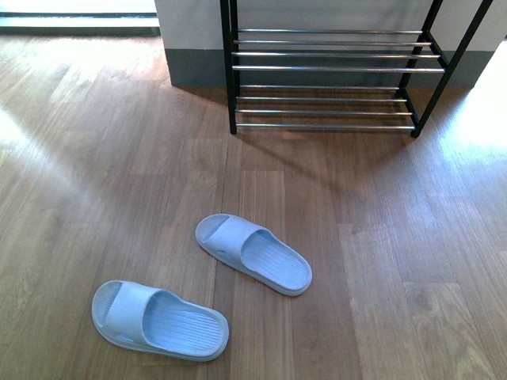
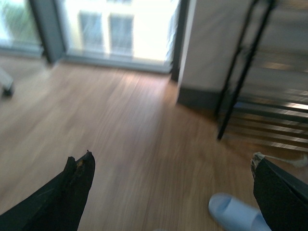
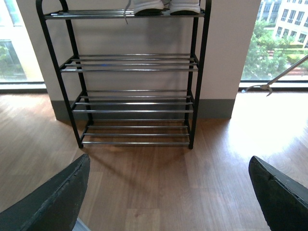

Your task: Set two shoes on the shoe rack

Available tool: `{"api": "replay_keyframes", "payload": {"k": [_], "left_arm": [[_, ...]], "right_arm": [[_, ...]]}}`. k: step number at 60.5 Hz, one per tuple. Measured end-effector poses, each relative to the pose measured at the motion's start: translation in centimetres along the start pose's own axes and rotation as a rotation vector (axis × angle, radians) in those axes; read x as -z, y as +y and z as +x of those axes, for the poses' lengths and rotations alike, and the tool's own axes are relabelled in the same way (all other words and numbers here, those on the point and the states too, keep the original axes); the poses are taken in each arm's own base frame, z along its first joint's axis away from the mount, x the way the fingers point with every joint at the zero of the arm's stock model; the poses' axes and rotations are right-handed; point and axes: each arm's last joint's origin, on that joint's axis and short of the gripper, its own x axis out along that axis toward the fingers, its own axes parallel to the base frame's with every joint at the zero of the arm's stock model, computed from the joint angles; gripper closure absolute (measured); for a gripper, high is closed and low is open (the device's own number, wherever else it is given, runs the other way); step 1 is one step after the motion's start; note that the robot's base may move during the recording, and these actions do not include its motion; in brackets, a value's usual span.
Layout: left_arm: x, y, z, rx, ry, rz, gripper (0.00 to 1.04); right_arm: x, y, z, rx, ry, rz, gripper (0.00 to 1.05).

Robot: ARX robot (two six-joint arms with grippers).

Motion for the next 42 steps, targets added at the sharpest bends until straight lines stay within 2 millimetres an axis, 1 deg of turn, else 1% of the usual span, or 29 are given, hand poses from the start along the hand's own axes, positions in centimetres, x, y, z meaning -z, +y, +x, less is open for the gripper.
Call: {"api": "replay_keyframes", "payload": {"k": [2,5,7,9,11,12,13,14,15,17,21,24,25,31,42], "left_arm": [[-0.2,-0.6,0.9,-0.054,0.051,-0.061,0.09],[-0.4,-1.4,2.0,-0.067,0.1,-0.127,0.09],[-0.4,-2.1,3.4,-0.076,0.145,-0.173,0.09],[0.1,-3.2,5.3,-0.059,0.22,-0.226,0.09],[0.9,-4.2,7.4,-0.041,0.322,-0.271,0.09],[1.5,-4.9,8.8,-0.041,0.377,-0.277,0.09],[2.1,-5.2,9.7,-0.05,0.418,-0.282,0.09],[2.8,-5.5,10.5,-0.064,0.468,-0.281,0.09],[4.0,-5.9,11.8,-0.079,0.539,-0.27,0.09],[6.1,-6.4,13.5,-0.109,0.647,-0.246,0.09],[9.6,-7.2,15.9,-0.162,0.812,-0.179,0.09],[10.8,-7.4,16.8,-0.185,0.868,-0.154,0.09],[15.1,-8.8,22.1,-0.236,1.0,-0.055,0.09],[16.9,-9.4,23.7,-0.215,1.057,-0.037,0.09],[20.1,-10.4,25.8,-0.23,1.128,-0.008,0.09]], "right_arm": [[0.0,0.0,0.0,-0.002,0.0,0.0,0.09],[0.0,0.0,0.0,-0.002,0.0,0.0,0.09],[0.0,0.0,0.0,-0.002,0.0,0.0,0.09],[0.0,0.0,0.0,-0.002,0.0,0.0,0.09],[0.0,0.0,0.0,-0.002,0.0,0.0,0.09],[0.0,0.0,0.0,-0.002,0.0,0.0,0.09],[0.0,0.0,0.0,-0.002,0.0,0.0,0.09],[0.0,0.0,0.0,-0.002,0.0,0.0,0.09],[0.0,0.0,0.0,-0.002,0.0,0.0,0.09],[0.0,0.0,0.0,-0.001,0.0,0.0,0.09],[0.0,0.0,0.0,-0.002,0.0,0.0,0.09],[0.0,0.0,0.0,-0.002,0.0,0.0,0.09],[0.0,0.0,0.0,-0.002,0.0,0.0,0.09],[0.0,0.0,0.0,-0.002,0.0,0.0,0.09],[0.0,0.0,0.0,-0.002,0.0,0.0,0.09]]}}
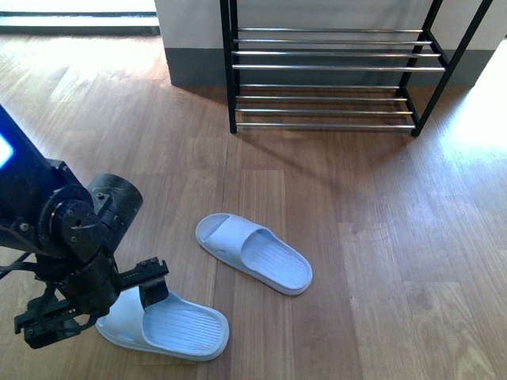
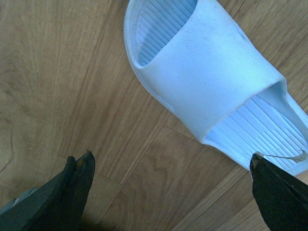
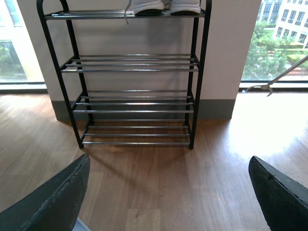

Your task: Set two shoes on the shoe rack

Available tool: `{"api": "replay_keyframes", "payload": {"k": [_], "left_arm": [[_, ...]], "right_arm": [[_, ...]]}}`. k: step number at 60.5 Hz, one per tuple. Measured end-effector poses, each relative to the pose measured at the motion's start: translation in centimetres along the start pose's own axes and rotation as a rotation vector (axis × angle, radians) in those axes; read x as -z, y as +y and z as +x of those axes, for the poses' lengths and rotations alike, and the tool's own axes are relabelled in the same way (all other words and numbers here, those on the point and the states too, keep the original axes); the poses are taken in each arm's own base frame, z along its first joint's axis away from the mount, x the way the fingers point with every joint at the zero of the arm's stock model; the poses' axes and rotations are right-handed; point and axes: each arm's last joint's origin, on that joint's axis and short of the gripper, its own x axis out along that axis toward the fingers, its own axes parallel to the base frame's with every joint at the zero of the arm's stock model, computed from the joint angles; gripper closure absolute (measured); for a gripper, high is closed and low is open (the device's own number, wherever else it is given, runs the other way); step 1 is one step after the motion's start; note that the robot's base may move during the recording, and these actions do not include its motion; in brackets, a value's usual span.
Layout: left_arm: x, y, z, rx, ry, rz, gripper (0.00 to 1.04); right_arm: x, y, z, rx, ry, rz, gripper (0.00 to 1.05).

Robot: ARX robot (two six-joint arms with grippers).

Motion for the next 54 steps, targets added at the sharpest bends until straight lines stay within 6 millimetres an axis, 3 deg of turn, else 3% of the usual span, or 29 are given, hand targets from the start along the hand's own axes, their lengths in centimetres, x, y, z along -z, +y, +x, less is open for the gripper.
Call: {"api": "replay_keyframes", "payload": {"k": [20,40,54], "left_arm": [[-0.1,-1.7,4.7,-0.023,0.066,-0.025,0.09],[0.2,-1.9,7.6,-0.09,0.081,-0.035,0.1],[0.2,-1.0,8.7,-0.14,0.061,-0.013,0.42]], "right_arm": [[0.0,0.0,0.0,0.0,0.0,0.0,0.09],[0.0,0.0,0.0,0.0,0.0,0.0,0.09],[0.0,0.0,0.0,0.0,0.0,0.0,0.09]]}}
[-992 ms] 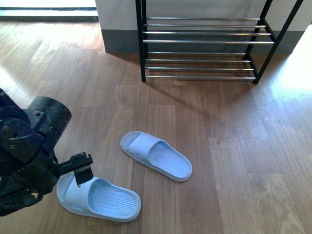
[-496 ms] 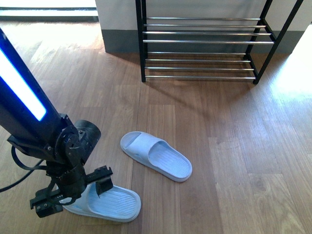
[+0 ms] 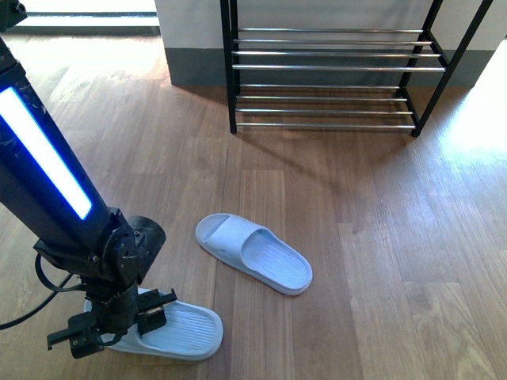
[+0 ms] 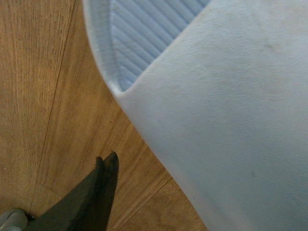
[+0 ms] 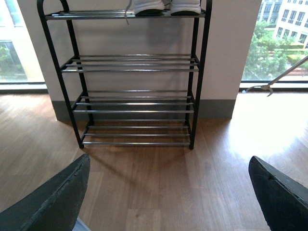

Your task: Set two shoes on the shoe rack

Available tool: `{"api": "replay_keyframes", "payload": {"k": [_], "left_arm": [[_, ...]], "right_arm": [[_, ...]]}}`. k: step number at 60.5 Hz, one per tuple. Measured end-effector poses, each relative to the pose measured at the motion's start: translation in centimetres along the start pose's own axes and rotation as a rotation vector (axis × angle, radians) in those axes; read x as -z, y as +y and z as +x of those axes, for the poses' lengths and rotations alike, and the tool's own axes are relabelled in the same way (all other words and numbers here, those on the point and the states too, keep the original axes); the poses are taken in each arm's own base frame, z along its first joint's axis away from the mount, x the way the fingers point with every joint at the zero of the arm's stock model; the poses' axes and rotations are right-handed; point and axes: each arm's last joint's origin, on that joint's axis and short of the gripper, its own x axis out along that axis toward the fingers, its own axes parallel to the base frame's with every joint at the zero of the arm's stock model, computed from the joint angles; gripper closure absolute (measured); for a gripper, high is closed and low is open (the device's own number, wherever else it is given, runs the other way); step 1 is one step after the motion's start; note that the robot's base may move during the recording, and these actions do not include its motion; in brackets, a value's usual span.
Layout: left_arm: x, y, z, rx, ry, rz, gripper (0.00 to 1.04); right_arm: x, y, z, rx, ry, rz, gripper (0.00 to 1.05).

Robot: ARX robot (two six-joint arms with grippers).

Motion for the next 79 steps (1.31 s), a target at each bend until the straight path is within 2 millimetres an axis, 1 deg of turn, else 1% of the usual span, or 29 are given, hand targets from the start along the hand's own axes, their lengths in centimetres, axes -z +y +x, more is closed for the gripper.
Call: {"api": "replay_keyframes", "payload": {"k": [4,6,9,18,25,28,31,33,34,35,36,37,39,40,43,44,46,47,50,53,57,60,62,65,69,71,72,76,79], "left_arm": [[0.0,0.1,0.2,0.001,0.002,0.002,0.53],[0.0,0.1,0.2,-0.002,-0.001,0.007,0.56],[0.0,0.1,0.2,-0.007,-0.006,0.012,0.65],[0.0,0.4,0.2,-0.027,-0.023,0.02,0.86],[-0.3,1.1,-0.7,-0.053,-0.063,0.018,1.02],[-0.7,1.7,-1.4,-0.062,-0.097,0.021,1.03],[-1.6,2.6,-3.4,-0.046,-0.139,0.023,1.03],[-2.2,3.2,-4.9,-0.055,-0.199,0.03,1.03],[-2.5,3.4,-5.7,-0.054,-0.228,0.031,1.03],[-3.1,4.0,-7.0,-0.051,-0.271,0.038,1.03],[-3.3,4.1,-7.5,-0.049,-0.286,0.039,1.03],[-3.6,4.6,-8.5,-0.044,-0.317,0.04,1.03],[-3.9,5.0,-9.4,-0.046,-0.35,0.041,1.03],[-4.1,5.5,-10.4,-0.049,-0.383,0.041,1.03],[-4.4,6.5,-12.3,-0.046,-0.44,0.039,1.03],[-4.5,7.2,-13.3,-0.038,-0.464,0.033,1.03],[-4.5,7.8,-14.1,-0.036,-0.486,0.034,1.03],[-4.5,8.5,-15.0,-0.039,-0.508,0.03,1.03],[-4.2,9.9,-16.6,-0.041,-0.548,0.02,1.03],[-3.4,11.8,-18.4,-0.053,-0.589,0.013,1.03],[-2.5,13.6,-20.0,-0.063,-0.62,0.001,1.03],[-1.2,15.3,-21.6,-0.082,-0.658,-0.018,1.03],[-0.7,15.8,-22.3,-0.086,-0.671,-0.023,1.03],[0.8,17.0,-23.8,-0.097,-0.712,-0.023,1.03],[2.8,18.2,-25.7,-0.107,-0.765,-0.027,1.03],[3.4,18.5,-26.2,-0.108,-0.783,-0.025,1.03],[4.1,18.8,-26.8,-0.115,-0.808,-0.026,1.03],[6.0,19.7,-28.1,-0.141,-0.875,-0.027,1.03],[6.9,20.1,-28.7,-0.135,-0.918,-0.036,1.03]], "right_arm": [[0.0,0.0,0.0,0.0,0.0,0.0,0.09],[0.0,0.0,0.0,0.0,0.0,0.0,0.09],[0.0,0.0,0.0,0.0,0.0,0.0,0.09],[0.0,0.0,0.0,0.0,0.0,0.0,0.09],[0.0,0.0,0.0,0.0,0.0,0.0,0.09],[0.0,0.0,0.0,0.0,0.0,0.0,0.09],[0.0,0.0,0.0,0.0,0.0,0.0,0.09],[0.0,0.0,0.0,0.0,0.0,0.0,0.09],[0.0,0.0,0.0,0.0,0.0,0.0,0.09],[0.0,0.0,0.0,0.0,0.0,0.0,0.09],[0.0,0.0,0.0,0.0,0.0,0.0,0.09],[0.0,0.0,0.0,0.0,0.0,0.0,0.09],[0.0,0.0,0.0,0.0,0.0,0.0,0.09],[0.0,0.0,0.0,0.0,0.0,0.0,0.09],[0.0,0.0,0.0,0.0,0.0,0.0,0.09],[0.0,0.0,0.0,0.0,0.0,0.0,0.09],[0.0,0.0,0.0,0.0,0.0,0.0,0.09],[0.0,0.0,0.0,0.0,0.0,0.0,0.09],[0.0,0.0,0.0,0.0,0.0,0.0,0.09],[0.0,0.0,0.0,0.0,0.0,0.0,0.09],[0.0,0.0,0.0,0.0,0.0,0.0,0.09],[0.0,0.0,0.0,0.0,0.0,0.0,0.09],[0.0,0.0,0.0,0.0,0.0,0.0,0.09],[0.0,0.0,0.0,0.0,0.0,0.0,0.09],[0.0,0.0,0.0,0.0,0.0,0.0,0.09],[0.0,0.0,0.0,0.0,0.0,0.0,0.09],[0.0,0.0,0.0,0.0,0.0,0.0,0.09],[0.0,0.0,0.0,0.0,0.0,0.0,0.09],[0.0,0.0,0.0,0.0,0.0,0.0,0.09]]}}
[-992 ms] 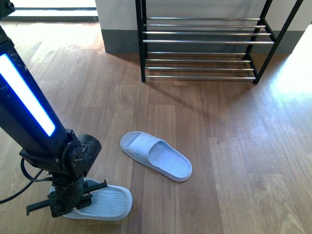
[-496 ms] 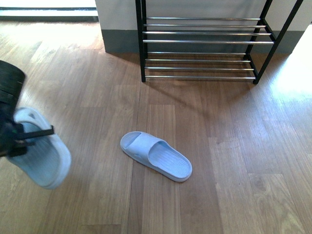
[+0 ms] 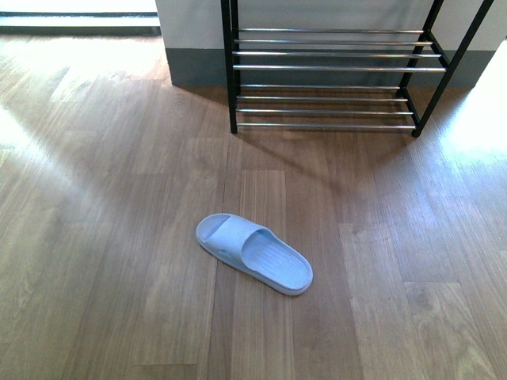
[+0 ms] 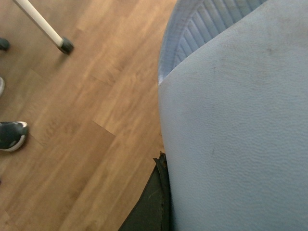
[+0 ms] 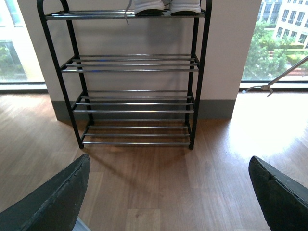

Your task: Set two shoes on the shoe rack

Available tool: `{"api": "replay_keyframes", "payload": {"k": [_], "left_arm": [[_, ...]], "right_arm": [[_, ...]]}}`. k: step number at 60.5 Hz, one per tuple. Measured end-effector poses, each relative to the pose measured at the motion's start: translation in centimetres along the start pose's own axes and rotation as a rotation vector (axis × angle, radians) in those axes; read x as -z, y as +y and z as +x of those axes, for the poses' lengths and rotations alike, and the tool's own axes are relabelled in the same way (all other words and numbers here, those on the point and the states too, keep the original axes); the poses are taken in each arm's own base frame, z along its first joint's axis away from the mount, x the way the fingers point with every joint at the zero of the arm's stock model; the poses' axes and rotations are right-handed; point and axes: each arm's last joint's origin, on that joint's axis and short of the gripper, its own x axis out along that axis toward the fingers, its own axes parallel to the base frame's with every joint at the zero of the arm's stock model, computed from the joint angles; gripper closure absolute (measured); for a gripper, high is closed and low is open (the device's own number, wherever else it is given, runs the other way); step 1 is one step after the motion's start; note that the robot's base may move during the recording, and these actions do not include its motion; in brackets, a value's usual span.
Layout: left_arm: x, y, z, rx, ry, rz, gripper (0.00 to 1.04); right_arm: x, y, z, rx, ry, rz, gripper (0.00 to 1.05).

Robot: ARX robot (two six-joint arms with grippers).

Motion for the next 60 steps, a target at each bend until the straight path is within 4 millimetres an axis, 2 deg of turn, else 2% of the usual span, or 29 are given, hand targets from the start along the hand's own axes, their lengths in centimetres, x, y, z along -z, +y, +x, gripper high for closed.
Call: {"api": "replay_keyframes", "payload": {"k": [7,60], "left_arm": [[-0.64,0.56,-0.89,-0.002,-0.058,-0.03,1.03],[-0.4,0.48,-0.87,0.004,-0.051,-0.011,1.03]], "right_arm": [[0.0,0.0,0.0,0.0,0.0,0.0,0.09],[0.0,-0.01,0.0,0.003,0.0,0.0,0.09]]}}
